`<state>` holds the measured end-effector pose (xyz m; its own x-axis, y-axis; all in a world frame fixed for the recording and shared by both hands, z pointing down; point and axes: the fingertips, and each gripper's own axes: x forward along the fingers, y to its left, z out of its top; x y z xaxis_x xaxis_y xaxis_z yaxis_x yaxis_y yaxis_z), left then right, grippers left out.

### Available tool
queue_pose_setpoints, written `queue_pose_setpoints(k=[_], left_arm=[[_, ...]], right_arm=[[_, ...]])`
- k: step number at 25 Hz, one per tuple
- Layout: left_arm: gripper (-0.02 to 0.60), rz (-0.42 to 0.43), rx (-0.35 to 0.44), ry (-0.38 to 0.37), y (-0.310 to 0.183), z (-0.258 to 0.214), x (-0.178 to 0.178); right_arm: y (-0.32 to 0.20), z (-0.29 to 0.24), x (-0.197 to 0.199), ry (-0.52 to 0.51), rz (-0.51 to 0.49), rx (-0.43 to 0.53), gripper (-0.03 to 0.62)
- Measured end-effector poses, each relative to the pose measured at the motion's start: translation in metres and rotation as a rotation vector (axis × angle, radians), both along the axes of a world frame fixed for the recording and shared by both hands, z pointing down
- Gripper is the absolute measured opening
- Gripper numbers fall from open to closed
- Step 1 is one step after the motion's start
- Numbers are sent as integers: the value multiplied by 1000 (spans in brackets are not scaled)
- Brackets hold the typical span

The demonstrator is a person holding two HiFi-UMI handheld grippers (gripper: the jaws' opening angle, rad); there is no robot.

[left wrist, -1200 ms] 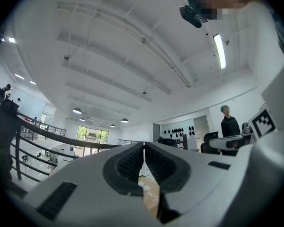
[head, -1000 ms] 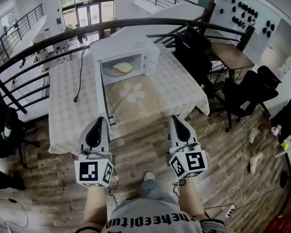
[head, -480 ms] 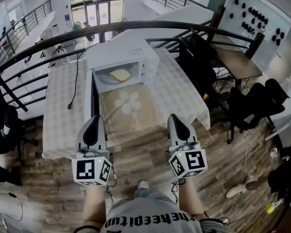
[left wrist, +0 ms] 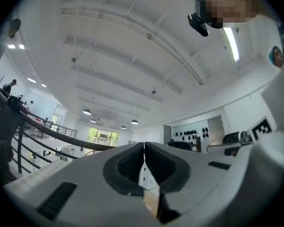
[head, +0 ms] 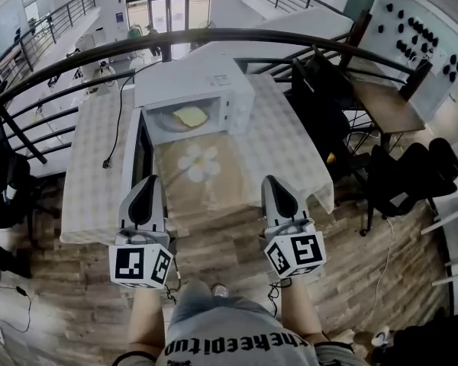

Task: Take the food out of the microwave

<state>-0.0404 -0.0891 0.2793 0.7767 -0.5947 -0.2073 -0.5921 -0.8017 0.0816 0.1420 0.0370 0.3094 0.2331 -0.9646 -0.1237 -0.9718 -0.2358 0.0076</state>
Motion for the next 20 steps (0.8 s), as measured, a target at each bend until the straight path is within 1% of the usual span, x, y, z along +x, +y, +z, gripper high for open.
queue_pose_setpoints(k=[3, 9, 15, 20], left_arm=[[12, -23, 27, -9, -3, -2, 9], [12, 11, 38, -25, -18, 2, 40], [12, 1, 22, -10, -55, 7, 69], [12, -3, 30, -11, -87, 4, 90]], right_arm=[[-6, 4, 6, -9, -11, -4, 5], [-25, 9, 25, -14, -12, -18, 5], [-63, 10, 54, -10, -12, -21, 5], [-103, 6, 74, -6, -31, -18, 5]])
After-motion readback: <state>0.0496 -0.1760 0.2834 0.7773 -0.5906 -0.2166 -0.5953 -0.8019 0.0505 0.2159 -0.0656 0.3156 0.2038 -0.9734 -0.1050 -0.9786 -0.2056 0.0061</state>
